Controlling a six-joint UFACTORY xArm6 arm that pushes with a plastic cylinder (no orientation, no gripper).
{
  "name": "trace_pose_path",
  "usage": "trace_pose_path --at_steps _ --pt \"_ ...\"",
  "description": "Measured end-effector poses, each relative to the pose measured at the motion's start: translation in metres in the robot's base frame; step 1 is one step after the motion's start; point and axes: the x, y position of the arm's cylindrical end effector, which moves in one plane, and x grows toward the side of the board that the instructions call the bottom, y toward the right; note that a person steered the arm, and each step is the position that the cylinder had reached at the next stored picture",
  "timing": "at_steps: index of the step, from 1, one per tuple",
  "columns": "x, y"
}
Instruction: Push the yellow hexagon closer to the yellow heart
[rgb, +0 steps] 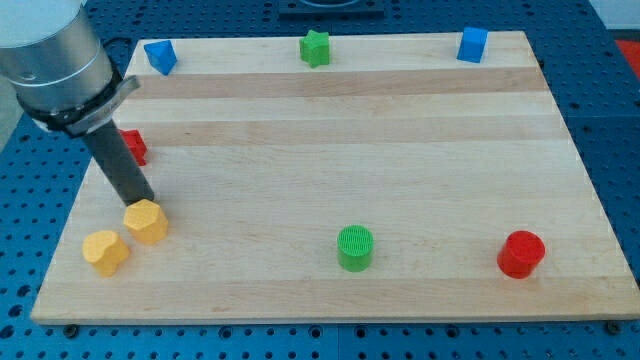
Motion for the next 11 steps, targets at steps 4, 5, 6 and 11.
trace_pose_path --at_steps 4,5,6,11 --pt "0.035 0.031" --pt "0.035 -0.008" --pt "0.035 -0.018" --pt "0.004 -0.084"
